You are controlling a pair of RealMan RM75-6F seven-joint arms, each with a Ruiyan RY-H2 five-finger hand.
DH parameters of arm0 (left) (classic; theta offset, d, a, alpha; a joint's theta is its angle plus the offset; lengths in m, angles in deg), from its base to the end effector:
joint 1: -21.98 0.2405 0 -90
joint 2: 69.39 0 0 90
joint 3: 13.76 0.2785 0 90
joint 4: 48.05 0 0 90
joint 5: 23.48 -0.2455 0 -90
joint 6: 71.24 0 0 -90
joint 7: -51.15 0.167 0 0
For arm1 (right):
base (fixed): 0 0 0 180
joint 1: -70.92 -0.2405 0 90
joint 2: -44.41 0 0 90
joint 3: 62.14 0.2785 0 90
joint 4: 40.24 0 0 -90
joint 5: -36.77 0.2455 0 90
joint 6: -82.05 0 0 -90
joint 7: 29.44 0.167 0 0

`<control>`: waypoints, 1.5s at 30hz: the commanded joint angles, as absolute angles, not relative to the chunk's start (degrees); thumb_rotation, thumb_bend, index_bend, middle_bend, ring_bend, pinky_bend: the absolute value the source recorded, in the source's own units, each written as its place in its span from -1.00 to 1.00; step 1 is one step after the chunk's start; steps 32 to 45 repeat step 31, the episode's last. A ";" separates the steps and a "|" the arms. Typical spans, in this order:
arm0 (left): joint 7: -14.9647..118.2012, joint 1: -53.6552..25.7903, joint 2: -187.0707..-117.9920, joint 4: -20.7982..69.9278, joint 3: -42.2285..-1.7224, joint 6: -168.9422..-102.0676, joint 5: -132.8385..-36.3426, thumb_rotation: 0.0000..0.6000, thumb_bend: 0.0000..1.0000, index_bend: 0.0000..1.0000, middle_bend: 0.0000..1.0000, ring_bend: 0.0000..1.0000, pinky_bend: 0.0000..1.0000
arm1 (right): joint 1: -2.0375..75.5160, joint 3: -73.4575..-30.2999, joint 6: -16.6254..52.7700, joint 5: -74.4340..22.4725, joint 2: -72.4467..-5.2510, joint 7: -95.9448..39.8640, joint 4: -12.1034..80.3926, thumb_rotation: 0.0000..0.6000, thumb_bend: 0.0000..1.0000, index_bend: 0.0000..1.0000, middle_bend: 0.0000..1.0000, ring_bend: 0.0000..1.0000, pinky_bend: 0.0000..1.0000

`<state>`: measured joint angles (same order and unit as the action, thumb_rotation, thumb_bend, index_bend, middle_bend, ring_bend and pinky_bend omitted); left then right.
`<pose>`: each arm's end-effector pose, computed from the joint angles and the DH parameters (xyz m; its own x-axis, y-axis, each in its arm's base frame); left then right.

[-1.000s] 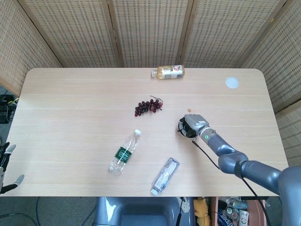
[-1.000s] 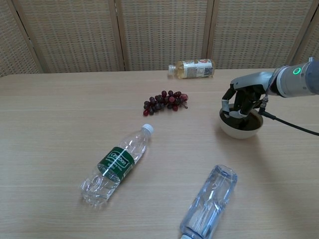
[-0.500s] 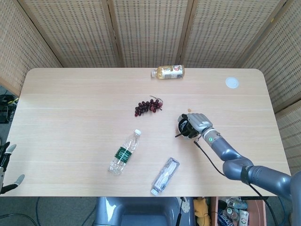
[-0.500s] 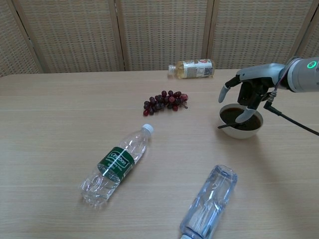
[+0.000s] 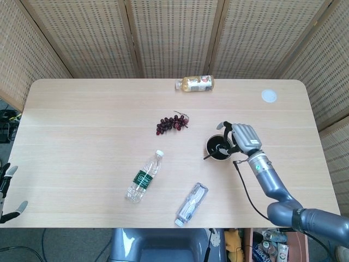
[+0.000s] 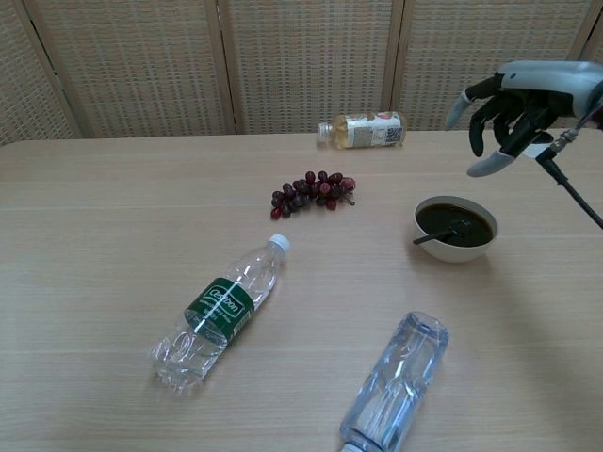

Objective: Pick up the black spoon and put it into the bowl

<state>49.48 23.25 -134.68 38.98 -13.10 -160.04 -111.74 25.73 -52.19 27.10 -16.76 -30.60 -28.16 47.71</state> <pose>-0.3775 0.1557 0.1370 0.4369 0.0412 0.8985 0.8972 0.0506 -0.4386 -0.1922 -0.4300 0.0332 0.1503 -0.2717 0.9506 -0.9831 -0.1423 0.1148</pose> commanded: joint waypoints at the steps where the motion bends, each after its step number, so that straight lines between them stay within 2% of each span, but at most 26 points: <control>1: 49.66 23.02 -134.73 38.95 -13.30 -160.00 -111.81 1.00 -0.49 -1.00 -1.00 -1.00 -1.00 | 32.43 -53.28 14.92 -22.10 -28.44 -31.19 53.59 1.00 -0.60 -0.25 -0.01 0.00 0.38; 7: 50.38 22.49 -134.57 39.14 -14.02 -160.41 -112.05 1.00 -0.49 -1.00 -1.00 -1.00 -1.00 | 38.40 -55.94 4.64 -27.48 -27.03 -35.68 55.61 1.00 -0.53 -0.25 -0.26 -0.31 -0.04; 12: 50.83 22.31 -134.77 39.01 -14.72 -161.69 -112.59 1.00 -0.49 -1.00 -1.00 -1.00 -1.00 | 42.79 -58.29 -1.83 -31.00 -26.71 -40.71 55.81 1.00 -0.53 -0.27 -0.47 -0.57 -0.29; 16: 50.98 22.22 -135.12 38.82 -14.94 -162.64 -113.38 1.00 -0.49 -1.00 -1.00 -1.00 -1.00 | 45.79 -60.56 -4.41 -33.21 -26.08 -43.02 56.13 1.00 -0.53 -0.44 -0.72 -0.89 -0.64; 19: 51.36 22.03 -135.23 38.90 -14.88 -162.78 -113.89 1.00 -0.49 -1.00 -1.00 -1.00 -1.00 | 48.04 -62.19 -4.96 -34.41 -25.81 -45.18 56.77 1.00 -0.53 -0.56 -0.86 -1.00 -0.84; 22: 51.93 21.78 -135.29 39.48 -14.72 -163.09 -114.89 1.00 -0.49 -1.00 -1.00 -1.00 -1.00 | 50.95 -64.53 -6.38 -35.98 -26.43 -47.39 56.77 1.00 -0.53 -0.60 -0.91 -1.00 -0.93; 27: 52.74 21.65 -135.12 40.14 -14.36 -162.83 -115.28 1.00 -0.49 -1.00 -1.00 -1.00 -1.00 | 53.39 -65.79 -6.20 -36.94 -26.17 -49.44 57.56 1.00 -0.53 -0.67 -0.96 -1.00 -1.00; 45: 53.06 21.48 -135.21 40.67 -14.04 -162.39 -115.48 1.00 -0.49 -1.00 -1.00 -1.00 -1.00 | 55.03 -65.56 -6.52 -37.46 -25.78 -50.19 58.27 1.00 -0.53 -0.69 -0.98 -1.00 -1.00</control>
